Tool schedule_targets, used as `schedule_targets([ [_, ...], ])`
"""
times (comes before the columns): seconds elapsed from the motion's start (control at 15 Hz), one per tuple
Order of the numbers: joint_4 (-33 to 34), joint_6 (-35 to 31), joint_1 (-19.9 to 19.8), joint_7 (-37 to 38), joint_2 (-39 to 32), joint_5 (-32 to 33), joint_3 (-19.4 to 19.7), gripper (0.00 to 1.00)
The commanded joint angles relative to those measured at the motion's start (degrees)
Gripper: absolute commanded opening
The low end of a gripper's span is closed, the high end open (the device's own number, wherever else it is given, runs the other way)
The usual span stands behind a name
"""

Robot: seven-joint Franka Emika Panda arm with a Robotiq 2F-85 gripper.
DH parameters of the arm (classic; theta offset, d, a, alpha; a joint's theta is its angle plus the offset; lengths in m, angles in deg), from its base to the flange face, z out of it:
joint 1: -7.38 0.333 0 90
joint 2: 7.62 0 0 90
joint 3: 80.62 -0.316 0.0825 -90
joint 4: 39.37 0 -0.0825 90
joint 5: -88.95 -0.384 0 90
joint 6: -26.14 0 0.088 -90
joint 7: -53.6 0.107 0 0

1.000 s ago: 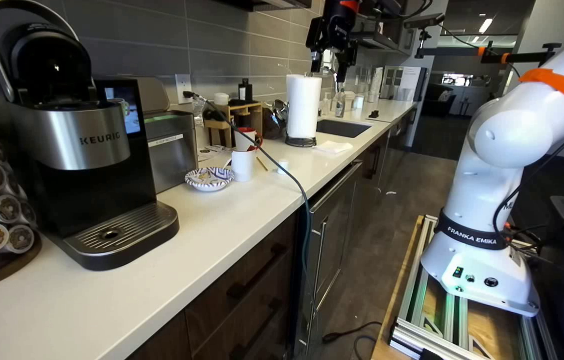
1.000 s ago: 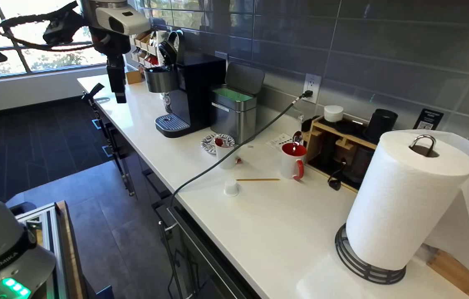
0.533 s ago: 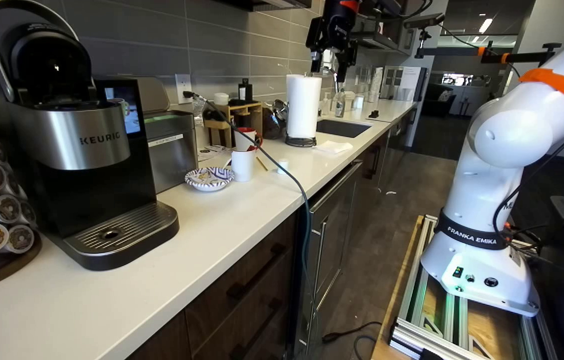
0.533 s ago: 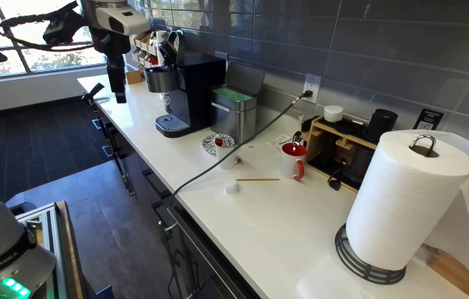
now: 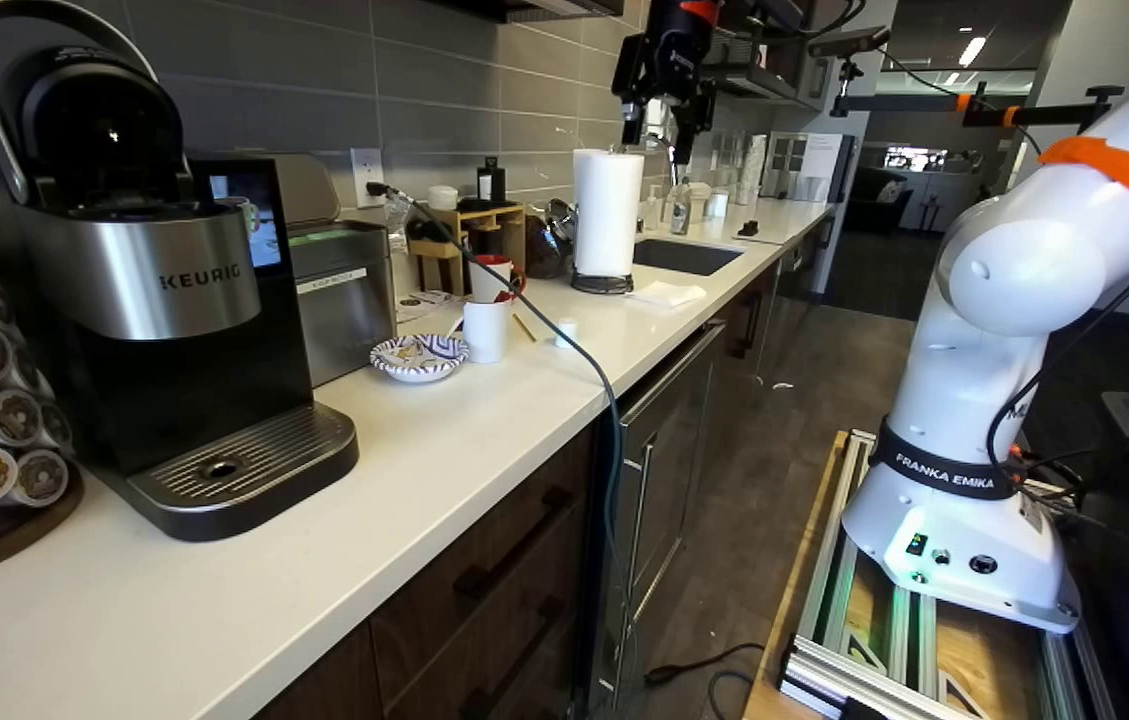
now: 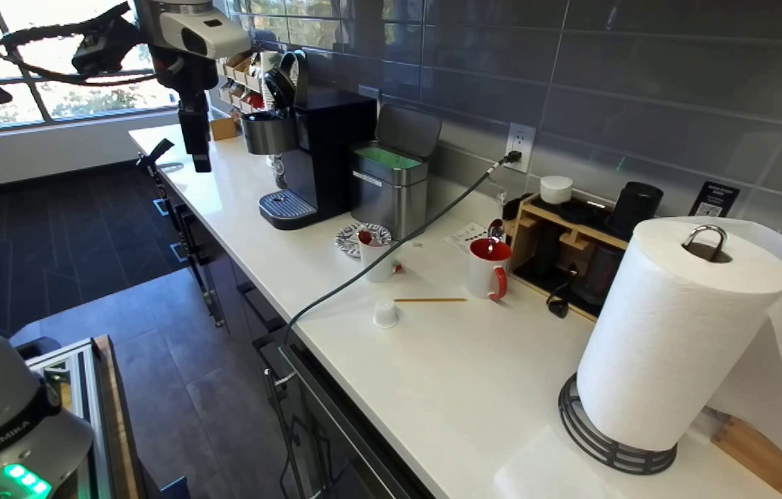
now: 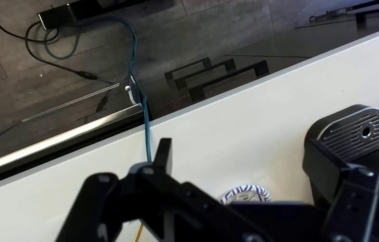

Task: Put the straw into the cup

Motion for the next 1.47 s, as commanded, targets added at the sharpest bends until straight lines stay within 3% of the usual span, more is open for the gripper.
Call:
schedule_targets([
  [0.0,-3.1,-11.6,-2.4,3.8,-0.1,-0.2,-3.5,1.00],
  [0.27,-4.3,-32.6,-3.7,7.9,-5.5,3.7,-8.4,1.00],
  [0.47,-5.5,-47.8,-6.9,10.2,-11.7,12.2,-11.2,1.00],
  [0.6,-6.5,-57.7,-11.3,13.6,-16.3,20.5,-13.4,1.00],
  [0.67,-6.0,-58.9,-14.5,17.2,-17.9,25.3,-15.2,1.00],
  [0.73,-6.4,-55.0,-9.1,12.8,-14.4,19.3,-11.6,1.00],
  [1.0,-6.1,-56.4,-9.4,13.3,-16.0,20.4,-11.3,1.00],
  [1.33,-4.3,-59.2,-25.3,33.4,-23.2,42.7,-23.6,1.00],
  [1.4,-3.1,-57.4,-26.9,37.4,-26.1,47.4,-25.4,1.00],
])
